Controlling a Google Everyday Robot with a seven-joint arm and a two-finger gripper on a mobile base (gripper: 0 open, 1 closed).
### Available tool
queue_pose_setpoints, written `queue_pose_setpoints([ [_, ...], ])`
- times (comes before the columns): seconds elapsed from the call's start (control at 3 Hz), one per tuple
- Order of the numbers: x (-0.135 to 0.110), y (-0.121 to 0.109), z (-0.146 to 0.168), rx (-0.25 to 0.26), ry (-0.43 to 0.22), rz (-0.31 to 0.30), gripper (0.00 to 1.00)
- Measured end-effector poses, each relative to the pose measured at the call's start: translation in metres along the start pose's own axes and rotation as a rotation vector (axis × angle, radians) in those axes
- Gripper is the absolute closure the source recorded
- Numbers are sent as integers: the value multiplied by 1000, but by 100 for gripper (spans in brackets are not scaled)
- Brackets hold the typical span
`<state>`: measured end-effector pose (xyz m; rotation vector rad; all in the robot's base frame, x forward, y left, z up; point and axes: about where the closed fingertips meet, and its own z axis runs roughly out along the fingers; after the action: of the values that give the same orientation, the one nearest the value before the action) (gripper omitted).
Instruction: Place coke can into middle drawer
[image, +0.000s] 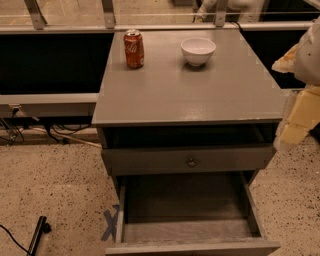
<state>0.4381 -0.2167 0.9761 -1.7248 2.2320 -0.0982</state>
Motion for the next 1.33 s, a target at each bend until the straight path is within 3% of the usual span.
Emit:
queue_pose_setpoints([
  [0.33, -2, -3, 1, 1, -7, -6, 0],
  [0.67, -21, -28, 8, 3, -62, -51, 0],
  [1.0, -66, -78, 30, 6, -186, -161, 0],
  [1.33, -117, -128, 67, -24, -329, -278, 0],
])
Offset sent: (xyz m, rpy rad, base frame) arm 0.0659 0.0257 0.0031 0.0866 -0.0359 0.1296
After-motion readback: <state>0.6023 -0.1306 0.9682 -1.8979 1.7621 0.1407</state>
